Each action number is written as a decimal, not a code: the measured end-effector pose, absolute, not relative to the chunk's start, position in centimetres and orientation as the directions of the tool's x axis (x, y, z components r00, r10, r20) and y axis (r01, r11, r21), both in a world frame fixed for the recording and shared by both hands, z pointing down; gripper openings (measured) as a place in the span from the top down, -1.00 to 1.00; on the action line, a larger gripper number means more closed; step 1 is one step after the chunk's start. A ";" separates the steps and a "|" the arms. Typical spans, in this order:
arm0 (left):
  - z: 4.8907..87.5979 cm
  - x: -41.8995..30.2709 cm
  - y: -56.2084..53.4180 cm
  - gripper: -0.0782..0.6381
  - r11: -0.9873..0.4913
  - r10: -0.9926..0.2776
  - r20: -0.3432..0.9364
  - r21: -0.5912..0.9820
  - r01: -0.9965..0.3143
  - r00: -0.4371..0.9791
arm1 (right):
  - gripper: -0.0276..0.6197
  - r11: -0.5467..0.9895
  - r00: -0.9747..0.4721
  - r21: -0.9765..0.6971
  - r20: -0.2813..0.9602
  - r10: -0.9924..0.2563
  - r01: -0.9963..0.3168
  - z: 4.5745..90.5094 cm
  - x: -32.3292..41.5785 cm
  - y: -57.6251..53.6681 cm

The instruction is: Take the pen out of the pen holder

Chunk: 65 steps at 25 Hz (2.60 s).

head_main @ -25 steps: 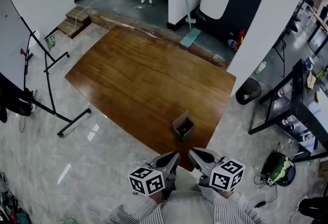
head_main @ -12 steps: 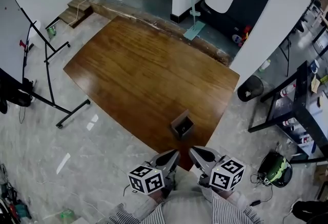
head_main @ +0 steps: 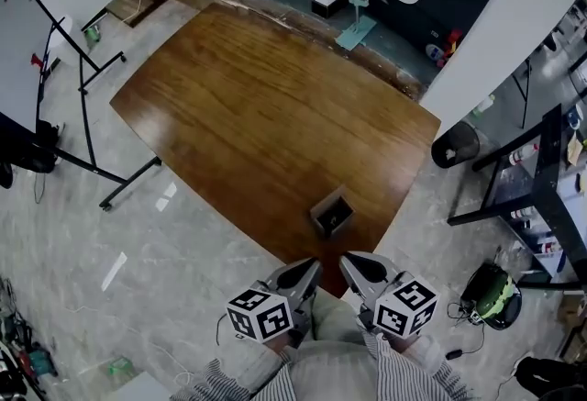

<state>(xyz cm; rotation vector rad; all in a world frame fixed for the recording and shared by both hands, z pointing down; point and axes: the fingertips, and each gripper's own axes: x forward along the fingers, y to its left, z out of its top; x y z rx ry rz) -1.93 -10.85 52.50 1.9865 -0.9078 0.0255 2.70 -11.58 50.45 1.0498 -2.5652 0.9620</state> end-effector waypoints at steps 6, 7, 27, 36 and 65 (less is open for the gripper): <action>53.2 -2.4 -11.1 0.76 -0.276 -0.597 0.358 0.748 -0.603 0.718 | 0.91 0.571 -0.701 -0.407 0.445 -0.558 -0.713 51.2 2.7 -12.4; 53.3 -2.4 -11.2 0.76 -0.272 -0.601 0.358 0.750 -0.603 0.715 | 0.90 0.580 -0.696 -0.388 0.451 -0.559 -0.717 51.4 2.7 -12.6; 54.9 -2.6 -12.5 0.76 -0.291 -0.590 0.359 0.741 -0.606 0.723 | 0.47 0.783 -0.626 0.117 0.533 -0.569 -0.611 53.0 0.1 -15.8; 55.3 -3.3 -12.7 0.76 -0.264 -0.600 0.359 0.755 -0.601 0.715 | 0.61 0.783 -0.619 0.135 0.537 -0.573 -0.608 53.6 -0.5 -16.5; 48.5 -2.5 -13.8 0.76 -0.381 -0.643 0.273 0.697 -0.608 0.716 | 0.78 0.667 -0.674 -0.134 0.271 -0.687 -0.733 42.0 3.8 -17.5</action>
